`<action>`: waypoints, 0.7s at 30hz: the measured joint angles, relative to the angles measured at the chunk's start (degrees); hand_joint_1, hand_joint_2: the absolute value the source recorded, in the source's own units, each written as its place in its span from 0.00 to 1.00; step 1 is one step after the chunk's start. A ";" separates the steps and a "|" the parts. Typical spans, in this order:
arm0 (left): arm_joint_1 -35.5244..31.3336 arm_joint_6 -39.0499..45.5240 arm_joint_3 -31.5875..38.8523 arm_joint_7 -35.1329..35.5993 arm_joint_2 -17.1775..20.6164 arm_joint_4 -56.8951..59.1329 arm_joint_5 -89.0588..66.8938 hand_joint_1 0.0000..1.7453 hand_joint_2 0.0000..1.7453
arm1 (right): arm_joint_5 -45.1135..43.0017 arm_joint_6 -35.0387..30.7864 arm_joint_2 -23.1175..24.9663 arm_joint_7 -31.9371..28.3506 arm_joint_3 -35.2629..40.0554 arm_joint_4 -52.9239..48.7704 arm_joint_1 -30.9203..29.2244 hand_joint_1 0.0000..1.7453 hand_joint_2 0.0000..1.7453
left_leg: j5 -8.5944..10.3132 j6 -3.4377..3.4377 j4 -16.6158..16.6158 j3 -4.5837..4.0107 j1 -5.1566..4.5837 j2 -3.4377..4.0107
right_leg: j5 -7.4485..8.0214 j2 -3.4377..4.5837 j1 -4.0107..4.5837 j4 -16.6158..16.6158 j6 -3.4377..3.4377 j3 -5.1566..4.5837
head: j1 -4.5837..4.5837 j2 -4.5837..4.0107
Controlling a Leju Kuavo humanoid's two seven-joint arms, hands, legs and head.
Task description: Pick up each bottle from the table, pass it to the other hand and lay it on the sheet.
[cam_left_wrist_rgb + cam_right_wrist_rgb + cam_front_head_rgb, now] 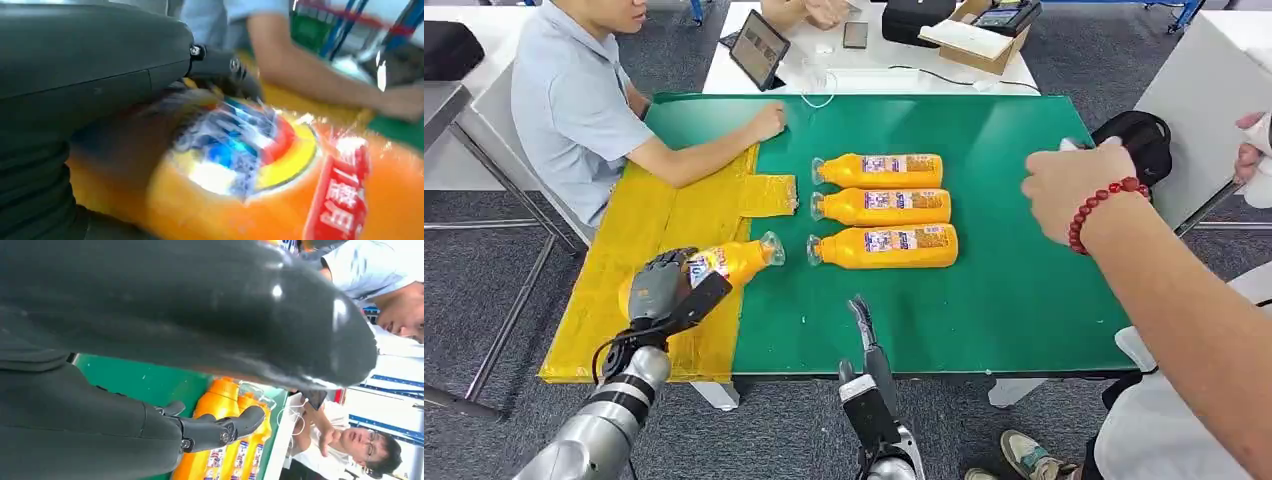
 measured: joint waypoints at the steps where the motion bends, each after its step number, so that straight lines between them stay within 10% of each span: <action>1: -0.05 -1.53 -0.02 -0.59 0.04 0.41 0.74 0.00 1.00 | 0.04 0.00 0.00 0.00 0.00 0.04 0.00 0.00 0.00 | 0.01 0.00 0.00 0.03 0.01 0.01 | 0.00 0.00 0.01 0.00 0.00 0.02 | 0.00 0.00; 9: 1.65 -24.70 -1.71 -10.40 0.26 -2.74 19.30 0.00 1.00 | 1.31 1.27 0.02 0.00 -0.02 0.28 -0.02 0.00 0.00 | 0.04 -0.02 -0.04 0.47 0.01 -0.17 | -0.06 -0.21 0.01 0.00 -0.04 0.58 | 0.00 0.00; 21: 10.76 -24.93 -9.24 -12.37 2.03 -16.06 29.61 0.00 1.00 | 2.71 -0.74 -0.07 0.00 0.02 0.46 -0.02 0.00 0.00 | 0.07 -0.01 -0.01 0.31 0.01 -0.16 | -0.03 -0.21 0.01 0.01 -0.02 0.40 | 0.02 0.00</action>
